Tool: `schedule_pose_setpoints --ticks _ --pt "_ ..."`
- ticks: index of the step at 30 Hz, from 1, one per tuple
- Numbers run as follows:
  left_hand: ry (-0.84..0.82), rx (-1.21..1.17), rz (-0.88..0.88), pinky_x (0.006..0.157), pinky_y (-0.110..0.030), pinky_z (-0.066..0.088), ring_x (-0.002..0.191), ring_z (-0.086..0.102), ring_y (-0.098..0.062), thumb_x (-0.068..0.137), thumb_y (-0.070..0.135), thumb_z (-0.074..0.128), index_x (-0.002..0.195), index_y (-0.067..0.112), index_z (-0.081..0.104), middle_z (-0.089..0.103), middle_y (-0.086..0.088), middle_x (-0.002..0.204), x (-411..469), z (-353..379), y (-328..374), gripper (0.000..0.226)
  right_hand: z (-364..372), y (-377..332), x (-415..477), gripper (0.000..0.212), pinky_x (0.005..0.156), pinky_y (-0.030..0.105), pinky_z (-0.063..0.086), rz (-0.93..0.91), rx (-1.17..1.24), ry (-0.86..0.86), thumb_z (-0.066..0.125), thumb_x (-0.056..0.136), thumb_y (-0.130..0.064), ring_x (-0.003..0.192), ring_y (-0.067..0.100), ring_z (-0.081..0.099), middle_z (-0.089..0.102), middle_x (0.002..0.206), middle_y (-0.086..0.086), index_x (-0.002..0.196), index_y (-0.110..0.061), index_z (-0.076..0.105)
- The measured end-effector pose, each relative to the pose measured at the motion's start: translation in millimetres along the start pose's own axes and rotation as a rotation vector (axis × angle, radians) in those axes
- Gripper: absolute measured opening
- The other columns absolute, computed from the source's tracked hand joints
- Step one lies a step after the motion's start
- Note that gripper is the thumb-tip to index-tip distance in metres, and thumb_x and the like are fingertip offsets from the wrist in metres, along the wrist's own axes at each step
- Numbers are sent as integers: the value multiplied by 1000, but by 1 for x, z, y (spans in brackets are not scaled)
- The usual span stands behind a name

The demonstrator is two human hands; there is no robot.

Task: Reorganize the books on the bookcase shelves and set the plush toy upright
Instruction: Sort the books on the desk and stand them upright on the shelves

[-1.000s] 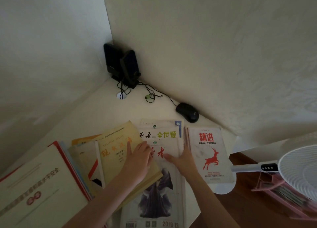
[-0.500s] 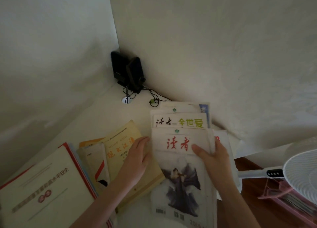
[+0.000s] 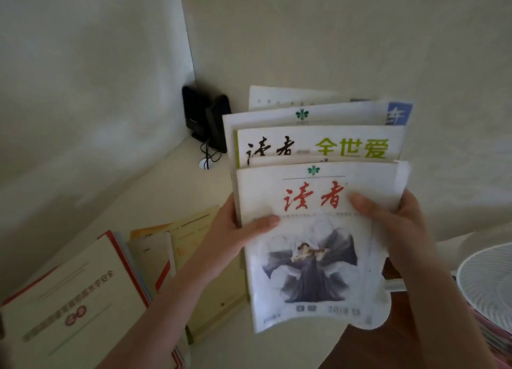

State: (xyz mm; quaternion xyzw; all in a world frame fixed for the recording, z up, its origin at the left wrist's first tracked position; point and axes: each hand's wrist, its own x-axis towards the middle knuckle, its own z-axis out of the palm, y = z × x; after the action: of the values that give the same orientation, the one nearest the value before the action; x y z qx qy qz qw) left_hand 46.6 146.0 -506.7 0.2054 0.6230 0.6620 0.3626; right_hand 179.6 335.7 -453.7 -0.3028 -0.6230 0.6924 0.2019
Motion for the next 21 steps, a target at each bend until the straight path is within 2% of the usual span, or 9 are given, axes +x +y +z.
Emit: schedule_pose_setpoints --ticks 2,5,8,10,12,14,15,18,21 --pt "53 -3 45 72 -22 56 97 68 -8 57 39 76 116 27 52 70 15 105 -7 -5 4 65 6 11 6 30 57 26 57 6 65 -15 67 68 -10 74 18 73 75 84 3 98 -11 65" --pt "97 40 52 78 -26 56 101 66 -8 55 41 79 122 24 55 70 11 109 -18 -19 -2 73 21 40 10 26 60 21 55 2 98 -45 70 69 -15 73 12 72 75 81 -1 94 -9 65" --pt "196 92 26 69 -18 55 87 68 -2 45 43 78 106 29 60 72 17 94 -27 -35 -13 65 31 62 13 49 65 20 55 50 89 -159 86 60 -33 81 14 72 75 88 1 97 -7 65" --pt "206 125 -8 66 -16 54 86 68 -3 39 50 84 102 30 61 72 18 91 -32 -43 -18 70 33 76 16 34 63 20 55 106 55 -188 78 71 -14 82 16 72 75 87 -1 101 -8 62" --pt "227 142 -79 65 -12 52 87 68 -1 45 57 85 96 34 62 71 24 85 -34 -49 -22 61 37 87 15 56 66 25 57 125 -7 -192 80 71 -12 91 22 71 74 99 4 119 -5 52" --pt "239 183 -141 61 -8 49 85 66 6 54 46 87 93 37 58 67 32 77 -37 -51 -25 49 40 96 10 91 69 31 58 100 -61 -171 88 59 -31 97 26 69 68 109 12 131 -2 40" --pt "227 206 -142 62 -9 50 84 64 10 57 41 87 99 39 54 66 36 80 -38 -49 -25 54 39 99 7 98 70 32 58 87 -73 -152 89 55 -36 98 26 69 67 111 13 132 -1 39" --pt "199 269 -125 72 -16 54 91 62 13 58 37 83 110 46 44 61 41 94 -40 -38 -27 65 35 103 3 70 72 28 58 61 -146 -110 86 63 -26 96 22 69 71 103 6 122 -5 54" --pt "283 289 -17 64 -11 52 89 62 11 63 18 83 106 39 45 68 20 93 -34 -31 -17 61 37 99 0 43 75 29 58 70 -161 -111 75 64 -18 92 18 70 74 98 0 106 -14 64"
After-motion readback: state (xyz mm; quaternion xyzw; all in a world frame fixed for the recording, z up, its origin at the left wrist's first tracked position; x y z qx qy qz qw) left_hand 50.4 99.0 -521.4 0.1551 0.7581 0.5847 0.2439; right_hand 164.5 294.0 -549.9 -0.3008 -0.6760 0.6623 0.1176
